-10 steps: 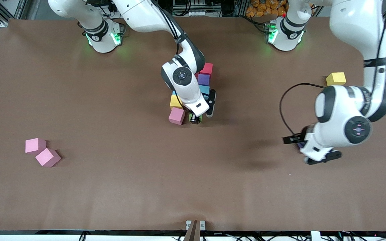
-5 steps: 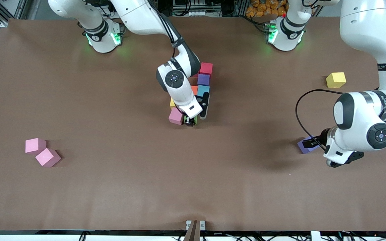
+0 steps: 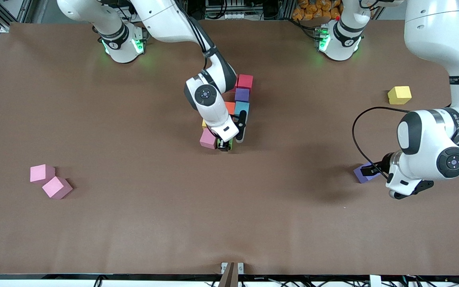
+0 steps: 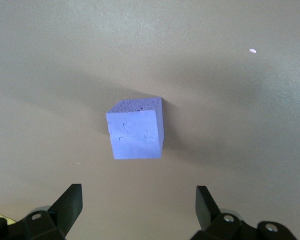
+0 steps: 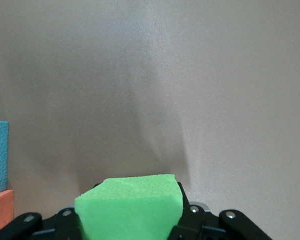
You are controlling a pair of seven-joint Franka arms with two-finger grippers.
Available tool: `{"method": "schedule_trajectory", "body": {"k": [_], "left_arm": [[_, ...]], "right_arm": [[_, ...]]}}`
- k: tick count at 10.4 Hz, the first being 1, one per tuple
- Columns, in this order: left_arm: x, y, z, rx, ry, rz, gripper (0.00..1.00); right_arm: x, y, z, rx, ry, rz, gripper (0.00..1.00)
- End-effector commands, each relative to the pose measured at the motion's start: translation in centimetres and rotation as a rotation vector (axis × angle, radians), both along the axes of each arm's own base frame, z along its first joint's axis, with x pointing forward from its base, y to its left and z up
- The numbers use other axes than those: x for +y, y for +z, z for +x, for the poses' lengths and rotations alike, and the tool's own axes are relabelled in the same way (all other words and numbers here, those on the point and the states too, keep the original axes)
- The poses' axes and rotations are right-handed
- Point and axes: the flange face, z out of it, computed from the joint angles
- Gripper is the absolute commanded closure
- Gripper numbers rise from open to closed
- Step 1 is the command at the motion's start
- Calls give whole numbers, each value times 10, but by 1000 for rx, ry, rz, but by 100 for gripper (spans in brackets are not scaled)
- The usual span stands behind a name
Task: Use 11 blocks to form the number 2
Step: 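Grasp the purple block with the left gripper while the right gripper lowers green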
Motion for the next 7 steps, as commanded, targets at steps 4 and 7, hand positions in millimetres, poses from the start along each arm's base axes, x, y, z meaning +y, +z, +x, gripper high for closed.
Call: {"method": "schedule_trajectory", "body": {"k": [4,7], "left_arm": [[12,-17,-15,34,76,44,0],[14,-28,-17,52,77,52,0]], "right_arm": [[-11,5,-6,18,7,19,80],[-17,-5,-10,12,-8,51,80]]}}
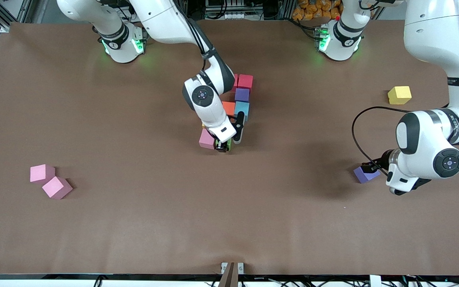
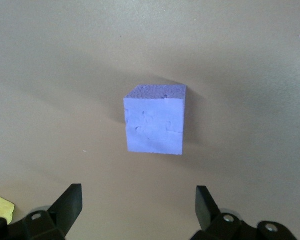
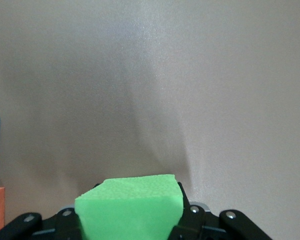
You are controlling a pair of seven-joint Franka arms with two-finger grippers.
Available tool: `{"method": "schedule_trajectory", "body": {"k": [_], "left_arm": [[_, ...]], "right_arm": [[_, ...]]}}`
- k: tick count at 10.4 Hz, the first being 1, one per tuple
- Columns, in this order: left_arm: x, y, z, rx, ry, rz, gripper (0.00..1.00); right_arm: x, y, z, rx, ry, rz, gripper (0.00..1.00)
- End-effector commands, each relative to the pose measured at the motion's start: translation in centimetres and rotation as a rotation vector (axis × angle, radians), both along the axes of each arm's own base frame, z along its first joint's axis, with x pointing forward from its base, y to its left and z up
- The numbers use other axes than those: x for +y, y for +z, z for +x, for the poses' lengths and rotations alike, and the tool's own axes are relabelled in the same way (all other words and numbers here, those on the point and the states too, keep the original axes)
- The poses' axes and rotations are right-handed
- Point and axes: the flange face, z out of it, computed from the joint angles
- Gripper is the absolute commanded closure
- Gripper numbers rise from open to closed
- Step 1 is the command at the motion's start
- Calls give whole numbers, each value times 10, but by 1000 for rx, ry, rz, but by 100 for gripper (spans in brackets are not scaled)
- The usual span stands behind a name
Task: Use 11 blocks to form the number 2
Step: 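Grasp the purple block with the left gripper while the right gripper lowers green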
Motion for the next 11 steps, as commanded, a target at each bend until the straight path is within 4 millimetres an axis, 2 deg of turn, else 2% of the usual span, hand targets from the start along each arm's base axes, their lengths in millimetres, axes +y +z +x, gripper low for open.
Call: {"method": "schedule_trajectory", "body": {"k": [1,6,9,11], "left_arm": [[-1,-4,-1,-8,1,26,0],[8,-12,-1,-3,15,27,0],[15,-28,0,1,25,34,0],[19,-30,6,-42,37,27,0]], "right_arm": [[-9,1,-8,24,2,30,80],[-14,-5,-10,44,-12,46,80],[-16,-7,-8,34,-7,49,80],[-21,-9,-4,30,4,45,81]]}}
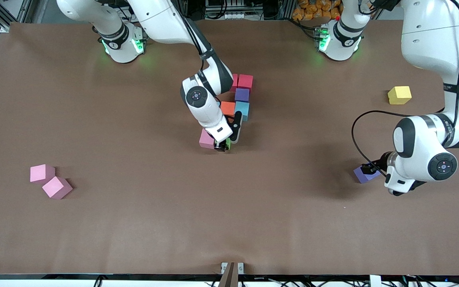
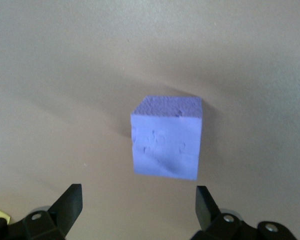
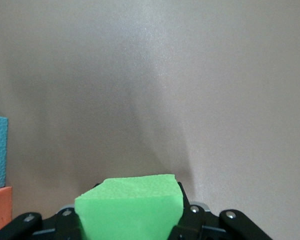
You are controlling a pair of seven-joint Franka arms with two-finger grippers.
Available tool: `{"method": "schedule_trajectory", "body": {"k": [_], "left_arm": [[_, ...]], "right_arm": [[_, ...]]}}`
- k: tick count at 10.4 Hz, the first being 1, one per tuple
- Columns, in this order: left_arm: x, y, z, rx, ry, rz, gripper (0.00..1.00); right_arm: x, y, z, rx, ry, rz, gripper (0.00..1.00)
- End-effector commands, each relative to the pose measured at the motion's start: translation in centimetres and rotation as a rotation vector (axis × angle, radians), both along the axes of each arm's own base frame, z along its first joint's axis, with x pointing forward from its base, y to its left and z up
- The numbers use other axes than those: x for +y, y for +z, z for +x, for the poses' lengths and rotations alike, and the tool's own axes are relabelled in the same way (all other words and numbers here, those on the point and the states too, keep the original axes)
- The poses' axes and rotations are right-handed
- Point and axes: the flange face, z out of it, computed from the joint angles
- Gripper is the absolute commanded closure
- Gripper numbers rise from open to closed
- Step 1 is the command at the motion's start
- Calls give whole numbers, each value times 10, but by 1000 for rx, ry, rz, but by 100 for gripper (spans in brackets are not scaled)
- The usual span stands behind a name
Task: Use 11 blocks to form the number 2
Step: 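Lift purple with the left gripper while the right gripper sets green beside pink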
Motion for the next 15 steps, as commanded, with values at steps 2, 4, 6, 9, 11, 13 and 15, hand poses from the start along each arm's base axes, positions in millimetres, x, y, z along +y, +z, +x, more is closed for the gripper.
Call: {"method": "schedule_trajectory", "body": {"k": [2,4,6,9,11,13,15], "left_arm": [[0,-2,4,-45,59,-41,0],[4,-5,7,-66,64,-43,0],[4,-10,7,-70,58,-41,0],[5,-20,5,-94,74,-56,0],[5,-23,4,-103,65,-68,0],[6,-35,1,-97,23,-76,0],[7,-38,0,-92,12,-77,0]], "right_arm": [[-14,-7,-2,9,15,5,81],[-16,-11,-2,-5,10,4,81],[-14,-10,-3,-5,6,7,75],[-13,-10,-4,-4,-2,10,53],[-13,-9,-3,-5,-2,11,30],[-13,-8,-2,-6,-3,12,24],[-12,-5,-2,-9,-4,16,0]]}}
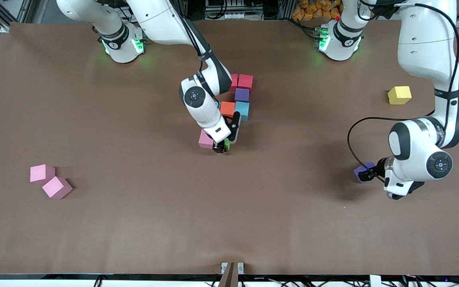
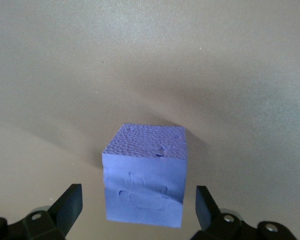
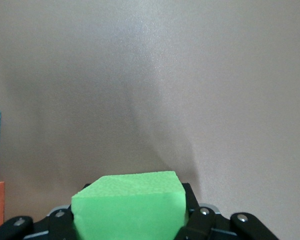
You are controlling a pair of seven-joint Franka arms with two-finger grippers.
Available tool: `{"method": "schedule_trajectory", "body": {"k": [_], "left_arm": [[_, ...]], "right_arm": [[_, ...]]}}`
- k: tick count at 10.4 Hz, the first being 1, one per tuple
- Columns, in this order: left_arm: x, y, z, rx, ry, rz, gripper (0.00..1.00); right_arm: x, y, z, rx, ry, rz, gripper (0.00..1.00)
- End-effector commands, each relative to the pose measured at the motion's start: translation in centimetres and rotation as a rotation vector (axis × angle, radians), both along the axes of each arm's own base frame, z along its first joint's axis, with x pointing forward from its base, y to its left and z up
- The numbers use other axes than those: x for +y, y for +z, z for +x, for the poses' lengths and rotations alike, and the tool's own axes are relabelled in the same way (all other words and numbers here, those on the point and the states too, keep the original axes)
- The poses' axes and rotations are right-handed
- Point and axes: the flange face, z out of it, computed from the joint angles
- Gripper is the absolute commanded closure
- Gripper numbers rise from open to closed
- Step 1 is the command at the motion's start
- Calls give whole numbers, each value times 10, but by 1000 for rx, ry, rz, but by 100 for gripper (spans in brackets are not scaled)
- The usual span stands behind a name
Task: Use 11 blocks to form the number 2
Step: 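Lift purple with the left gripper while the right gripper sets green beside pink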
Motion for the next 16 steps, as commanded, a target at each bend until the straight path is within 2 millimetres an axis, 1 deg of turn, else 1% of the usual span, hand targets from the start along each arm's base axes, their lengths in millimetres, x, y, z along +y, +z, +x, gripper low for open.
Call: {"method": "schedule_trajectory", "body": {"k": [1,2,3,5,6,7,9,10,11,12,13,14,15,16], "left_arm": [[2,-7,-3,-13,-19,-16,0],[3,-12,-5,-19,-26,-16,0],[3,-12,-5,-20,-25,-26,0],[3,-11,-5,-22,-29,-27,0],[3,-11,-4,-24,-30,-27,2],[3,-11,-4,-24,-37,-29,10],[2,-12,-5,-25,-66,-44,13],[2,-12,-5,-25,-77,-46,20],[3,-11,-4,-27,-100,-50,34],[3,-9,-3,-29,-150,-59,60],[3,-9,-3,-28,-233,-68,81],[2,-6,-2,-30,-323,-84,82],[0,3,1,-32,-358,-90,81],[-13,19,4,-25,-403,-108,78]], "right_arm": [[-7,0,-1,6,0,16,0],[-6,2,-1,11,-1,19,0],[-6,5,-1,16,-19,26,0],[-4,17,-3,65,-44,49,0],[-4,25,-2,76,-45,56,0],[-4,34,-2,88,-43,63,0],[-6,55,2,94,-44,80,0],[-11,66,7,98,-49,86,0],[-20,84,15,97,-62,96,0],[-42,103,33,112,-89,92,0],[-77,126,57,145,-132,79,0],[-115,148,81,169,-179,63,0],[-150,158,98,189,-227,42,0],[-191,167,114,194,-289,19,0]]}}
